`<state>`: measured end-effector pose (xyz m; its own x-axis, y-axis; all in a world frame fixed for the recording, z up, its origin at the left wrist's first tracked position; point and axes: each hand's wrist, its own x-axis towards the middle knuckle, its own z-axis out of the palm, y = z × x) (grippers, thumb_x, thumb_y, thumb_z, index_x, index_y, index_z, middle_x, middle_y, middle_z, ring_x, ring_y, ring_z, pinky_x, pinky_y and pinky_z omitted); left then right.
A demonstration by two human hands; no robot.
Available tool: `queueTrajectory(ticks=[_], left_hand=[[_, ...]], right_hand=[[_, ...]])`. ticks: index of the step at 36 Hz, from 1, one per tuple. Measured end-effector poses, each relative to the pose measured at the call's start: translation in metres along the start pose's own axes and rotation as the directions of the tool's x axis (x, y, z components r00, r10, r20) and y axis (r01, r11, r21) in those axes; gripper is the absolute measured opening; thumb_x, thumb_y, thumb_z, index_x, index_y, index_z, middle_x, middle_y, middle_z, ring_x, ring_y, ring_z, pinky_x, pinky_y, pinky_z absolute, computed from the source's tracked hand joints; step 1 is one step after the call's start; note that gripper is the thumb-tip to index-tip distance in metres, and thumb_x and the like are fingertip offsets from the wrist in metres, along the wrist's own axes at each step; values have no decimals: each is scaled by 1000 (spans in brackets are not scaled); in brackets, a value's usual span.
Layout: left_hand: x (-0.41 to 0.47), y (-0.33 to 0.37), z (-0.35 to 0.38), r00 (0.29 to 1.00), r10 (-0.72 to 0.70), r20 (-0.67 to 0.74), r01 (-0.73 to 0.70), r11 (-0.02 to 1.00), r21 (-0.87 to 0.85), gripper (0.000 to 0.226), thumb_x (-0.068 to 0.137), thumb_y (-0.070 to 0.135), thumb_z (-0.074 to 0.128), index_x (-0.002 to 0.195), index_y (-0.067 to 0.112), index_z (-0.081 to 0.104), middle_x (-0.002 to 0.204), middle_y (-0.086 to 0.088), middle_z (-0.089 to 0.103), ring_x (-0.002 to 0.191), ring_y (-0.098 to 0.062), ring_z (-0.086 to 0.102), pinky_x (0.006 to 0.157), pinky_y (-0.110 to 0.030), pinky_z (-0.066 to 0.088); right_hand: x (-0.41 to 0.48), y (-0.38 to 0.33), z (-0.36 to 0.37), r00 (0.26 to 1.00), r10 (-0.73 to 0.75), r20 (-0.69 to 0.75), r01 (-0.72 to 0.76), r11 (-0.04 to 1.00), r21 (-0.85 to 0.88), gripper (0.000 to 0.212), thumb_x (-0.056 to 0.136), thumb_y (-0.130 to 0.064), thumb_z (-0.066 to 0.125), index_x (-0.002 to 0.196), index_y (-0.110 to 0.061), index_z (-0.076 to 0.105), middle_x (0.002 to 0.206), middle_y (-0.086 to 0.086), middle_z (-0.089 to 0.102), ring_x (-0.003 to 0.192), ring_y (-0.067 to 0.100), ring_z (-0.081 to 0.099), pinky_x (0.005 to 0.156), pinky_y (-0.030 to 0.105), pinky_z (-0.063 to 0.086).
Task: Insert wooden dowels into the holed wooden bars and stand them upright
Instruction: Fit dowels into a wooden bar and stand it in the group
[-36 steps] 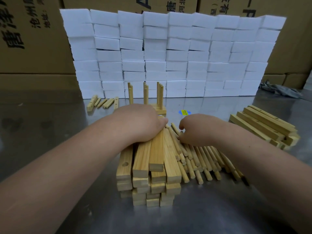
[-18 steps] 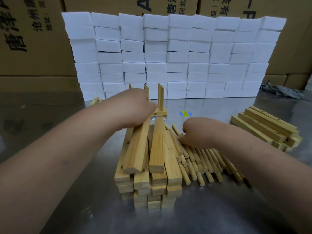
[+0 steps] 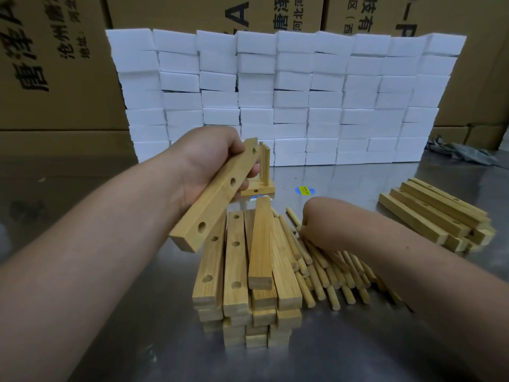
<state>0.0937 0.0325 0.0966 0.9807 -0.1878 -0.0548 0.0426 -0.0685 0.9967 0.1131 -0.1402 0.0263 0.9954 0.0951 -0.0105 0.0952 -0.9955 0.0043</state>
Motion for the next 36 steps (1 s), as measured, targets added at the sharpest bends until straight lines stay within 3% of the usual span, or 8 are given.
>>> queueTrajectory(ticks=[5,8,14,18,21,26,32,36], left_hand=[[0,0,2,995,-11,96,8,1000,26,26,91,18,38,90,4,60,66,-4,57,47,-11,47,46,-17,40],[-1,1,4,994,-4,105,4,1000,3,24,94,21,42,88,6,60,65,-2,56,48,-9,47,46,-16,41],[-6,2,10,999,26,-26,-31,983,-179,29,96,37,45,95,12,60,53,-3,56,35,-12,47,36,-14,39],[-4,2,9,994,34,-104,-45,993,-106,26,97,34,43,95,15,60,48,1,54,33,-11,46,38,-11,37],[-2,1,3,988,29,-150,-44,994,-102,26,91,19,37,99,7,58,56,-5,56,35,-16,46,42,-15,39],[-1,0,1,986,54,-159,-77,986,-145,16,83,6,37,91,1,51,67,-11,53,39,-16,48,47,-21,41],[2,1,8,969,71,-236,-134,955,-263,6,91,9,53,88,4,55,75,-9,57,37,-9,56,42,-14,44],[2,2,7,964,69,-258,-155,930,-333,8,90,12,57,85,6,57,74,-7,59,39,-7,57,43,-14,47]], right_hand=[[-1,0,-11,999,29,-35,-28,999,28,34,89,-8,48,57,-11,36,55,4,36,50,16,34,44,24,26],[-6,2,-31,984,25,-176,6,985,174,21,92,-12,45,77,-4,58,73,8,63,60,20,51,54,26,38],[-34,-7,-63,858,-120,-499,414,737,535,21,95,-29,46,99,-33,66,62,-7,59,49,5,60,54,20,50],[-47,-15,-66,824,-305,-478,537,691,484,26,95,-26,47,88,-46,63,73,6,61,45,4,44,41,11,34],[-53,-17,-68,842,-397,-365,536,692,483,38,91,-14,45,83,-49,58,74,-9,59,48,1,43,43,12,35],[-53,-15,-68,848,-412,-333,527,720,451,39,91,-20,53,127,-35,49,84,-20,66,56,-2,53,50,13,44],[-52,-21,-66,801,-330,-499,555,721,414,21,85,-25,64,75,-41,53,76,-22,64,60,-6,56,48,12,44],[-55,-22,-66,778,-299,-553,580,681,447,15,81,-34,64,79,-48,61,64,-27,62,51,-6,52,47,7,37]])
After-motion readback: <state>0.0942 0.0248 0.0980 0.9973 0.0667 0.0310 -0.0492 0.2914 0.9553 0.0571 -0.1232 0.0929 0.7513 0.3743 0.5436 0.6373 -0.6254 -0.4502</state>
